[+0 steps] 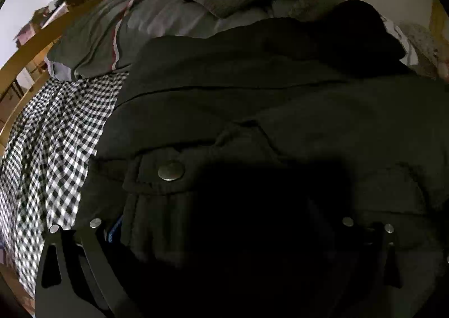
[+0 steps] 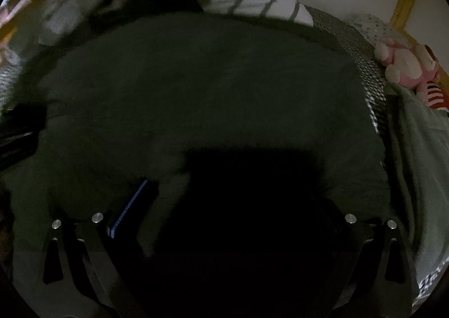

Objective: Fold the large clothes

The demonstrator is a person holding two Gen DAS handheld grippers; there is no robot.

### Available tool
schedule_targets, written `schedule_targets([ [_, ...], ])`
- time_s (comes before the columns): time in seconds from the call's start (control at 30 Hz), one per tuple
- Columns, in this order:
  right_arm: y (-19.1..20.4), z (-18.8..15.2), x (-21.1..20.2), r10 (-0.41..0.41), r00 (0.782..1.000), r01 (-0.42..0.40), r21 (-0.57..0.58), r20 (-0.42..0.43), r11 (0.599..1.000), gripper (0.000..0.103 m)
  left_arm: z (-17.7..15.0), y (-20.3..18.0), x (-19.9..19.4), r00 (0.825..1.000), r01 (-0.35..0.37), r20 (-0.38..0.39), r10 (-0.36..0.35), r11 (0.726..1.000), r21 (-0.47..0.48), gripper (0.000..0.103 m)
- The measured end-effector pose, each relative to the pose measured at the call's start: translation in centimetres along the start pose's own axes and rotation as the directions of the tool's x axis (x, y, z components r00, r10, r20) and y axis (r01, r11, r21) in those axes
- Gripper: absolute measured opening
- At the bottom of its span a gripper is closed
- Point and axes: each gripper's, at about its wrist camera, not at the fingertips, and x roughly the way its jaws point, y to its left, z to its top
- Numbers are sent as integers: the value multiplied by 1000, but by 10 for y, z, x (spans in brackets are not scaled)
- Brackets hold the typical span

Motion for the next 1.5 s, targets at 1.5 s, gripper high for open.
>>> schedule_targets([
  [1.5, -134, -222, -83, 431, 896, -432, 438, 108, 788, 90, -29, 72, -87, 993, 103, 66, -95, 986, -132, 98],
])
